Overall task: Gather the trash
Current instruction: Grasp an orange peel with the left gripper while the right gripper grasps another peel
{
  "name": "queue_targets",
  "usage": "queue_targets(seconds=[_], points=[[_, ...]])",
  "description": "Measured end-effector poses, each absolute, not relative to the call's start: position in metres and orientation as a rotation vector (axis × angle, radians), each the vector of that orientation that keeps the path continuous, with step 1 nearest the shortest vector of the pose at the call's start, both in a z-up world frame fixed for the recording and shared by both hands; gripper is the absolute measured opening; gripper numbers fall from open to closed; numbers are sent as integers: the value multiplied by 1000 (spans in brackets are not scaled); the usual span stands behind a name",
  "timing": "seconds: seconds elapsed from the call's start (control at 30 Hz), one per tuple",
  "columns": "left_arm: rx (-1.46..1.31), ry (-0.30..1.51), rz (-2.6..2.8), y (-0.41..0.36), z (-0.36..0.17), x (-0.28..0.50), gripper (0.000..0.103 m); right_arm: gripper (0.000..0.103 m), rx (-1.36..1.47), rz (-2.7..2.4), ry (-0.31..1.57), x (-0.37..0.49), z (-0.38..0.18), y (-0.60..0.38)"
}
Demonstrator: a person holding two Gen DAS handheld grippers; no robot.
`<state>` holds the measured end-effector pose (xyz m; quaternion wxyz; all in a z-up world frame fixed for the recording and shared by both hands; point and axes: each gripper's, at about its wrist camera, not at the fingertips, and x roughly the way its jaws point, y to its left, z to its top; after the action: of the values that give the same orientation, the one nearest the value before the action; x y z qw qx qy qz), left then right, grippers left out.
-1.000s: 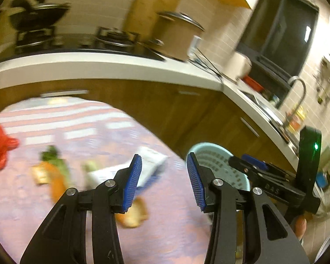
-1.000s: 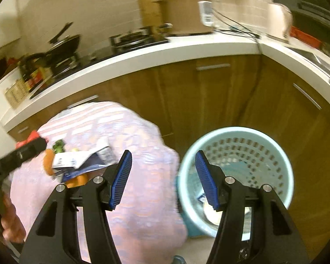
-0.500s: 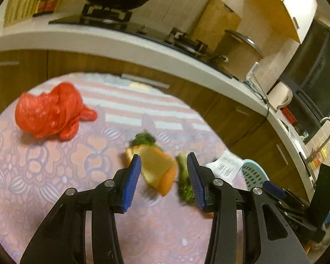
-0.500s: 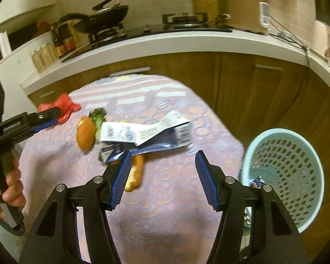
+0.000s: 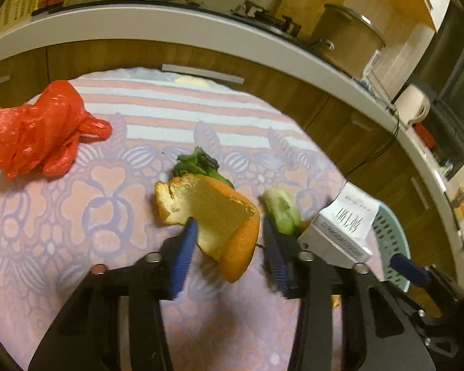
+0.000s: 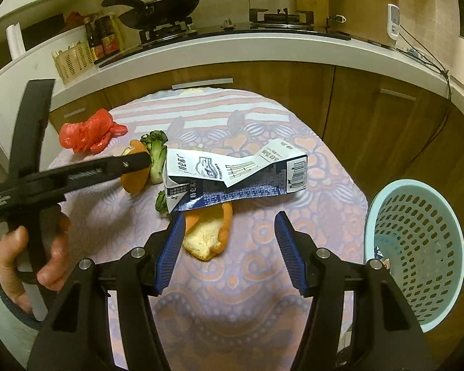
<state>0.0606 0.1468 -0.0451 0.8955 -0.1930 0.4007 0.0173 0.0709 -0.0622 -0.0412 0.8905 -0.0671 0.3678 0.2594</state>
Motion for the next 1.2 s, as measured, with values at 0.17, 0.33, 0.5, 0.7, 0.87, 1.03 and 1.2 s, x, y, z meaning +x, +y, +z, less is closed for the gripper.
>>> queue_targets(seconds=[0.17,0.33,0.5,0.7,0.87,1.03,1.2], points=[[-398,844,13,144,-54,61,15,59,-132,536,783,76,-50,-58],[-364,830,7,140,-51,54,11,64,-148,539,797,81,-59,-47],[-371,814,-6,142,-45,44,10,68,-154,539,809,87,-65,-36],[-376,796,-9,142,-39,36,10,74,-166,545,828,93,-74,-25],[-384,789,-16,142,-38,29,9,52,-221,541,838,92,-82,-13],[-403,767,-22,146,-31,18,10,29,-256,565,817,79,-79,-13],[-405,748,-32,144,-25,9,10,28,-249,599,802,62,-73,-18]])
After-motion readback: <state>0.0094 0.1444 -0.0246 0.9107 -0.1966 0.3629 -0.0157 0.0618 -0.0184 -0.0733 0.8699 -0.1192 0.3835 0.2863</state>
